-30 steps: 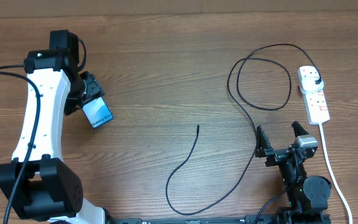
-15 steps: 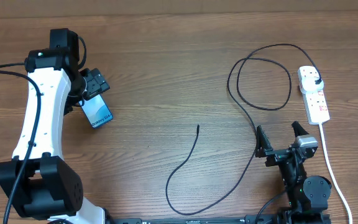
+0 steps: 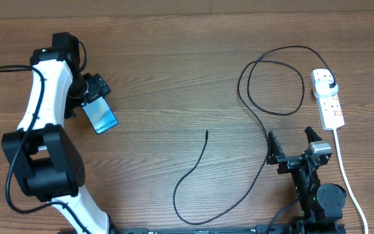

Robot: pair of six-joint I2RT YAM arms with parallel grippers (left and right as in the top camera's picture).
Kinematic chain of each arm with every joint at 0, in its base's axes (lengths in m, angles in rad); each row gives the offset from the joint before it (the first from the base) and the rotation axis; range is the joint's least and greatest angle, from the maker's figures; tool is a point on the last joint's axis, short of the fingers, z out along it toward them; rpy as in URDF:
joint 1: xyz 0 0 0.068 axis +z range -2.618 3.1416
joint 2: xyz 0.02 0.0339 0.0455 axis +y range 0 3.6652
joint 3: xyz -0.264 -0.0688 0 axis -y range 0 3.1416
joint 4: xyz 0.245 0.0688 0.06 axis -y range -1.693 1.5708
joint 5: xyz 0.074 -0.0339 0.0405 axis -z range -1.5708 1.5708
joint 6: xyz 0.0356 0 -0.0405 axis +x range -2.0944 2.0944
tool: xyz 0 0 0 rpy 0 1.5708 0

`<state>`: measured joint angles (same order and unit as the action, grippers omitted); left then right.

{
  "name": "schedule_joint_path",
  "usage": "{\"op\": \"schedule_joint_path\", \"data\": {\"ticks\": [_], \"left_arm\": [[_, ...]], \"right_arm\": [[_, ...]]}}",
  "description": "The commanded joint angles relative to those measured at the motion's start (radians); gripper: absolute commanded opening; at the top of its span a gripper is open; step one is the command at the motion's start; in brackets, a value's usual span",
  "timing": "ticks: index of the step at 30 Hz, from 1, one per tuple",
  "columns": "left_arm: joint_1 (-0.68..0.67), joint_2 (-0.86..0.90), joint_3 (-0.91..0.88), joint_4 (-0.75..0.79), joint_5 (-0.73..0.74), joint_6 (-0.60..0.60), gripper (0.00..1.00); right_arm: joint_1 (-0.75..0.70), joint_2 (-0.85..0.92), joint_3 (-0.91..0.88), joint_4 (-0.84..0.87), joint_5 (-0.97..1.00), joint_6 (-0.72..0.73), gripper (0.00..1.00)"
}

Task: Plug charger to phone and switch on socket
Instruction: 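Lower the left gripper and close it on the phone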

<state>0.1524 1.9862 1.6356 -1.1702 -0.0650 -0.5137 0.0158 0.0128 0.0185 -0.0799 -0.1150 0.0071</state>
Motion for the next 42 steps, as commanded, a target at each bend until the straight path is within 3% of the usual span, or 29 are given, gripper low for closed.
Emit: {"op": "schedule_joint_path", "data": {"ticks": [1,21,42], "left_arm": [[0.003,0.060,0.021,0.027,-0.016,0.020,1.00],[0.002,0.187,0.021,0.172,0.082,0.073,1.00],[0.005,0.188,0.021,0.107,0.002,0.087,1.00]], "right_arm": [[0.008,-0.010,-0.011,0.003,0.010,-0.001,1.00],[0.008,-0.010,-0.011,0.003,0.010,-0.001,1.00],[0.008,-0.010,-0.011,0.003,0.010,-0.001,1.00]]}}
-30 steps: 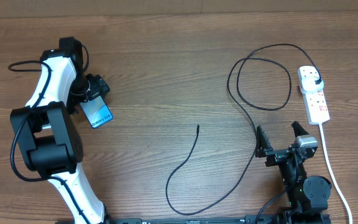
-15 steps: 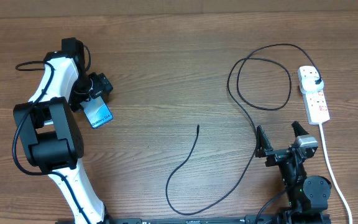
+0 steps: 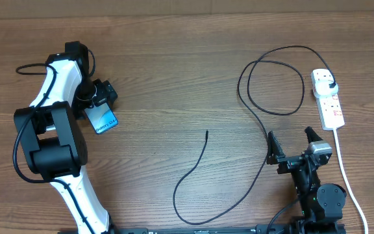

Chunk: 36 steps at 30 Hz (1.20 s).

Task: Plug charger to phone and switch on socket
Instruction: 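Lower the left gripper and close it on the phone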

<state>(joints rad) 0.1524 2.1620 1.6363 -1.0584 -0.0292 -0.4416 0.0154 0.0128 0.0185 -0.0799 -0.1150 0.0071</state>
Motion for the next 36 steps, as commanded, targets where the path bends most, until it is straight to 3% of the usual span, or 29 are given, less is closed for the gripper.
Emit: {"op": "schedule_joint_path", "data": {"ticks": [1,36], "left_arm": [[0.005,0.012,0.020,-0.004,-0.034,0.015,1.00],[0.004,0.036,-0.064,0.088,-0.029,0.015,1.00]], "right_arm": [[0.008,-0.010,-0.011,0.003,0.010,-0.001,1.00],[0.008,-0.010,-0.011,0.003,0.010,-0.001,1.00]]}}
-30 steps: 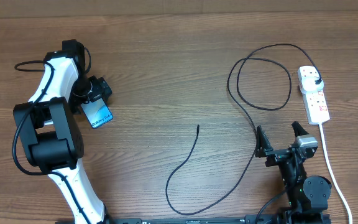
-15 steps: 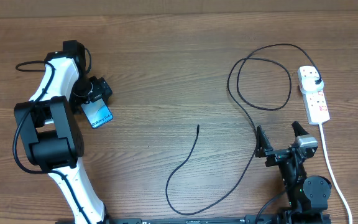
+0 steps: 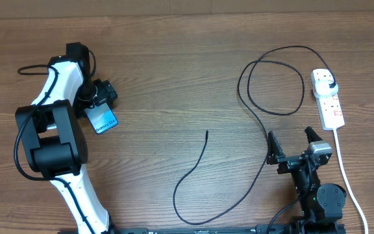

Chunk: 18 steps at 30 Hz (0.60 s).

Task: Plug charger to phone and switch on socket
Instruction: 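Lower the left gripper and close it on the phone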

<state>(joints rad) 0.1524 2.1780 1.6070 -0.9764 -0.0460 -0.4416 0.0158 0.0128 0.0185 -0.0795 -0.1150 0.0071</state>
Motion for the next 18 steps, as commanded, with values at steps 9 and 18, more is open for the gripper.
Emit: {"op": "schedule_joint_path", "data": {"ticks": [9,18], "left_arm": [[0.003,0.020,-0.041,0.034,0.055,0.006,1.00],[0.003,0.020,-0.041,0.050,0.076,-0.012,1.00]], "right_arm": [[0.008,-0.010,-0.011,0.003,0.010,-0.001,1.00],[0.008,-0.010,-0.011,0.003,0.010,-0.001,1.00]]}}
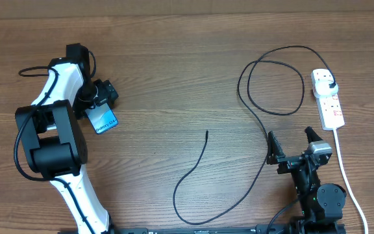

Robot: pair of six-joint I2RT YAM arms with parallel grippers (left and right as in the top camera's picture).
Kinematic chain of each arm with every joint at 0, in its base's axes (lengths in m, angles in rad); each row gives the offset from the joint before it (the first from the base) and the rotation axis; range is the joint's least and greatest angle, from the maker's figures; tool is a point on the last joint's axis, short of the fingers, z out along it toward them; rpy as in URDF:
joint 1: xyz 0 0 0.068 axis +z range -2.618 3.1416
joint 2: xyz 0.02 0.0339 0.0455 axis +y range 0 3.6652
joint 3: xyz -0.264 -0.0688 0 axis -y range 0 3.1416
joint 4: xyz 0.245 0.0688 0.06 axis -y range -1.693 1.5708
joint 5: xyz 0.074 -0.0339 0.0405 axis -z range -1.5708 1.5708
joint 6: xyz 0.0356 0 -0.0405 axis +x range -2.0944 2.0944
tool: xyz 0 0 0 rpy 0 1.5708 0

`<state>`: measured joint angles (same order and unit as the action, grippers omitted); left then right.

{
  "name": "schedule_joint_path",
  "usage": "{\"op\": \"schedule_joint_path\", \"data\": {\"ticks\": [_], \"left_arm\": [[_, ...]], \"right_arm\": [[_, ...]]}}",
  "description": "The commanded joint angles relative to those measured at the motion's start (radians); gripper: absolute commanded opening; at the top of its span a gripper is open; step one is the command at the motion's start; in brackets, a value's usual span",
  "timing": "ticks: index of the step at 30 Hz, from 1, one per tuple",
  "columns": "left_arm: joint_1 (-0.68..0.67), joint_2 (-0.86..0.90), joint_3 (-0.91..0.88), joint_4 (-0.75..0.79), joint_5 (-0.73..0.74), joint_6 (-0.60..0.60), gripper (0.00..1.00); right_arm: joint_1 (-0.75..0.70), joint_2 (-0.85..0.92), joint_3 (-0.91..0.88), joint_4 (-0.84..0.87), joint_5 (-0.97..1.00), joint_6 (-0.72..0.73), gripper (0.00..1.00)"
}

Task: Plug charger to phone and switch on socket
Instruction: 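Lower the left gripper and close it on the phone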

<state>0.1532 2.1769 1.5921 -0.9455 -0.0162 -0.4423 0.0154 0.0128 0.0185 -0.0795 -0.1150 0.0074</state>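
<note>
In the overhead view, a phone with a blue screen (103,119) lies flat at the left of the wooden table. My left gripper (100,95) sits at the phone's upper end and hides that edge; its jaws are too dark to read. The black charger cable has its free tip (206,133) near the table's middle. From there it curves down and right, then loops up to a plug in the white power strip (328,104) at the right. My right gripper (293,144) stands open near the front edge, left of the strip, with nothing between its fingers.
The strip's white cord (347,175) runs down the right side, just past my right arm's base. The cable's big loop (271,78) lies at the back right. My left arm's white links (50,97) cover the table's left edge.
At first my left gripper hung over the phone's upper end, with the arm's upper links further left. By 1.8 s ago the arm had shifted and the gripper sat lower on that end. Since then nothing has moved; phone, cable and right arm have stayed put throughout.
</note>
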Motion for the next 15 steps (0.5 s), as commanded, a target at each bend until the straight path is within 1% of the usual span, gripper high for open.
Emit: {"op": "schedule_joint_path", "data": {"ticks": [1,15], "left_arm": [[0.002,0.021,-0.026,0.019,0.047,-0.011,1.00],[-0.004,0.021,-0.026,-0.002,0.066,-0.011,1.00]], "right_arm": [[0.008,-0.010,-0.011,0.003,0.010,-0.002,1.00],[0.008,-0.010,-0.011,0.003,0.010,-0.002,1.00]]}}
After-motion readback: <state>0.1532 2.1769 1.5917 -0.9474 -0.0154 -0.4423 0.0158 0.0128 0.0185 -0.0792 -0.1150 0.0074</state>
